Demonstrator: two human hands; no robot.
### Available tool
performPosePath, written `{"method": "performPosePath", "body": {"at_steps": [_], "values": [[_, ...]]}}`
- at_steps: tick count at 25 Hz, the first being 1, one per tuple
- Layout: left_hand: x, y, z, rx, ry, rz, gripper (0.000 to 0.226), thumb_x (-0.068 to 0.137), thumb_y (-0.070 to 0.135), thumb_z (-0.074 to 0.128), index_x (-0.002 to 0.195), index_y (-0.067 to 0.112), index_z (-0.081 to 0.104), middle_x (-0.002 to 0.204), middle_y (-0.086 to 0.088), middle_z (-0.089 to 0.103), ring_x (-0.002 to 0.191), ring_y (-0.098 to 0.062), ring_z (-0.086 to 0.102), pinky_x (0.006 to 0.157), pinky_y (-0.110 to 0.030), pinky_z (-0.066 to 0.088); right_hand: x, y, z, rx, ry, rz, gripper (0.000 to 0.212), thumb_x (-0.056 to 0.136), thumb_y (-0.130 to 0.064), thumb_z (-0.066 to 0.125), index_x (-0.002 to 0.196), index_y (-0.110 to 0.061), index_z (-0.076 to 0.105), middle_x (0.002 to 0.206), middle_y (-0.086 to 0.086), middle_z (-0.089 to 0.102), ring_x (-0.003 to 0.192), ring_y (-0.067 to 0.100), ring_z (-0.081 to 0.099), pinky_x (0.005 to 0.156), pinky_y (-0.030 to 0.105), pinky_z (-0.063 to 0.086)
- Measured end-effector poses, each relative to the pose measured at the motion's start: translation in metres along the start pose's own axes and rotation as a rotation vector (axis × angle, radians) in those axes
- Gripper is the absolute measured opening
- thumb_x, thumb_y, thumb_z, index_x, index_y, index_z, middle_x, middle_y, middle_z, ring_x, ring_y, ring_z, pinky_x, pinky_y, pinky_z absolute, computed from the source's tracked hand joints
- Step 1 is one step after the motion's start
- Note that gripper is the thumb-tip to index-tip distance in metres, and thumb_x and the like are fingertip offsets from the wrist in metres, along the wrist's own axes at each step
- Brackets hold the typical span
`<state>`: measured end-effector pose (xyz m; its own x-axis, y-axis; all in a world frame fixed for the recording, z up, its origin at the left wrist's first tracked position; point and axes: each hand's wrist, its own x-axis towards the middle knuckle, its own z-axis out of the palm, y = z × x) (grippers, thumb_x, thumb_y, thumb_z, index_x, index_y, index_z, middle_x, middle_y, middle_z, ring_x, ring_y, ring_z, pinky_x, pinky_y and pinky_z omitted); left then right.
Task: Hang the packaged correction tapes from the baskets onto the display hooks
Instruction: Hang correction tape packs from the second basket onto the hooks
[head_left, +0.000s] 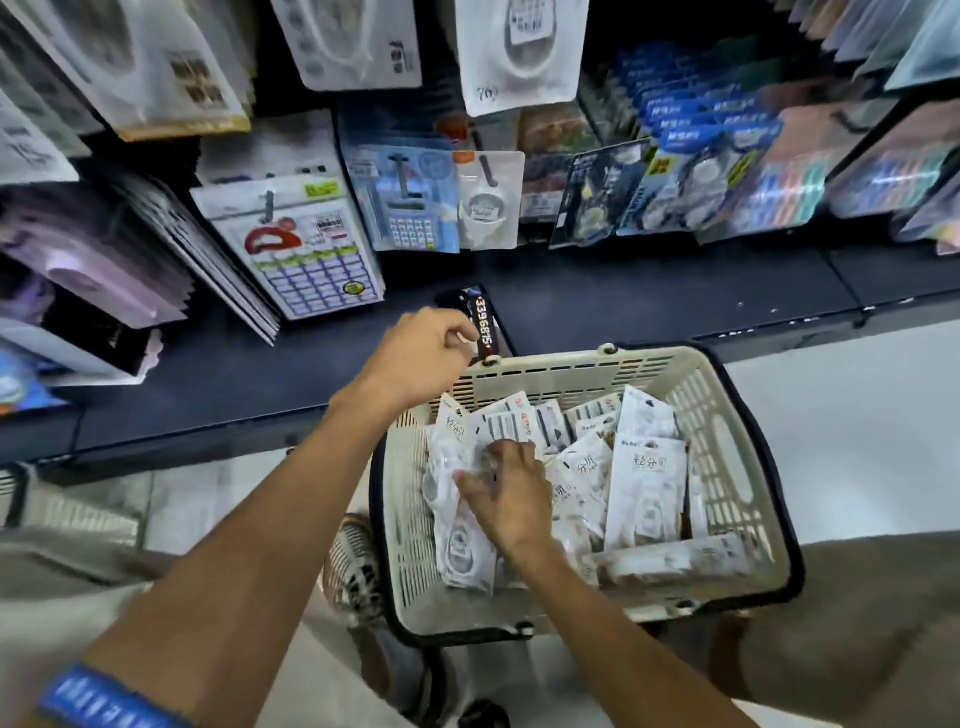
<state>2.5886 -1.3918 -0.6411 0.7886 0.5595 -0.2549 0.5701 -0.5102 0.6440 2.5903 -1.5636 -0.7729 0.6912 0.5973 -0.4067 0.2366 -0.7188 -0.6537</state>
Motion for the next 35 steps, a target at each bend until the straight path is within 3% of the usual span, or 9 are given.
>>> {"method": "performPosePath", "body": {"at_steps": [3, 8, 12, 15, 19, 23, 26, 31, 35], "values": [[0.006, -0.003, 0.008, -0.022, -0.028, -0.033, 0.02, 0.087, 0.015, 0.061, 0.091, 0.032, 0.071, 0.085, 0.008, 0.073, 0.095, -0.022, 0.068, 0.093, -0.034, 0.055, 0.01, -0.023, 0.008, 0.18, -0.099, -0.038, 0.013, 0.097, -0.034, 0.063, 0.091, -0.023, 0.061, 0.089, -0.001, 0.066, 0.078, 0.017, 0.062, 0.077, 0.034, 0.053], [0.003, -0.016, 0.023, -0.468, 0.087, -0.311, 0.053, 0.082, 0.035, 0.084, 0.128, 0.02, 0.062, 0.123, -0.002, 0.061, 0.113, -0.02, 0.063, 0.102, -0.04, 0.053, 0.024, -0.023, -0.046, 0.634, 0.283, -0.017, 0.022, 0.101, -0.004, 0.054, 0.082, -0.012, 0.063, 0.069, 0.0, 0.061, 0.062, 0.014, 0.054, 0.06, 0.027, 0.044], [-0.003, -0.02, 0.023, -0.707, -0.354, -0.428, 0.036, 0.078, 0.022, 0.087, 0.11, 0.011, 0.074, 0.102, -0.008, 0.079, 0.082, -0.021, 0.078, 0.073, -0.033, 0.064, 0.025, -0.023, -0.068, 1.19, 0.092, 0.106, 0.023, 0.103, -0.007, 0.051, 0.086, -0.009, 0.067, 0.065, 0.002, 0.069, 0.047, 0.013, 0.06, 0.043, 0.025, 0.05], [0.004, -0.019, 0.014, -0.536, -0.175, -0.344, 0.018, 0.076, 0.015, 0.088, 0.091, 0.019, 0.078, 0.089, -0.001, 0.081, 0.075, -0.017, 0.077, 0.072, -0.031, 0.062, 0.009, 0.0, -0.037, 0.775, -0.131, 0.371, 0.02, 0.102, -0.01, 0.051, 0.097, -0.006, 0.07, 0.081, 0.01, 0.073, 0.058, 0.021, 0.067, 0.053, 0.031, 0.056], [0.011, -0.023, 0.005, -0.67, -0.023, -0.381, 0.015, 0.082, 0.018, 0.084, 0.096, 0.019, 0.076, 0.093, -0.001, 0.081, 0.089, -0.024, 0.078, 0.087, -0.042, 0.061, -0.005, 0.017, 0.018, 0.133, -0.221, 0.208, 0.012, 0.094, -0.024, 0.066, 0.097, -0.013, 0.071, 0.1, 0.005, 0.075, 0.091, 0.024, 0.07, 0.085, 0.035, 0.055], [0.005, -0.034, 0.005, -0.617, 0.043, -0.387, 0.008, 0.09, 0.022, 0.076, 0.084, 0.026, 0.073, 0.089, 0.006, 0.078, 0.087, -0.02, 0.076, 0.082, -0.036, 0.059, 0.002, 0.009, 0.008, 0.399, -0.051, 0.187, 0.01, 0.099, -0.016, 0.062, 0.095, -0.011, 0.069, 0.101, 0.001, 0.07, 0.084, 0.014, 0.069, 0.069, 0.018, 0.055], [0.007, -0.04, 0.003, -0.623, 0.101, -0.388, 0.01, 0.092, 0.019, 0.073, 0.085, 0.027, 0.072, 0.09, 0.008, 0.077, 0.09, -0.019, 0.074, 0.088, -0.039, 0.058, 0.017, 0.022, -0.055, 0.868, 0.151, 0.15, 0.023, 0.101, -0.01, 0.059, 0.079, -0.017, 0.062, 0.071, -0.002, 0.065, 0.054, 0.008, 0.06, 0.049, 0.021, 0.047], [-0.001, -0.021, 0.017, -0.836, -0.174, -0.422, 0.03, 0.099, 0.026, 0.064, 0.121, 0.006, 0.07, 0.105, -0.01, 0.079, 0.085, -0.023, 0.077, 0.075, -0.035, 0.061, 0.032, -0.002, -0.119, 0.968, 0.123, 0.011, 0.028, 0.098, -0.008, 0.061, 0.072, -0.016, 0.064, 0.051, 0.007, 0.055, 0.04, 0.021, 0.051, 0.044, 0.032, 0.048], [-0.004, -0.016, 0.009, -1.04, -0.416, -0.356, 0.047, 0.079, 0.042, 0.077, 0.116, 0.014, 0.072, 0.112, -0.012, 0.078, 0.096, -0.027, 0.077, 0.076, -0.035, 0.061, 0.034, -0.048, -0.093, 0.995, 0.212, -0.016, 0.028, 0.09, -0.007, 0.069, 0.065, -0.018, 0.067, 0.048, 0.005, 0.056, 0.036, 0.017, 0.049, 0.038, 0.027, 0.046]]}}
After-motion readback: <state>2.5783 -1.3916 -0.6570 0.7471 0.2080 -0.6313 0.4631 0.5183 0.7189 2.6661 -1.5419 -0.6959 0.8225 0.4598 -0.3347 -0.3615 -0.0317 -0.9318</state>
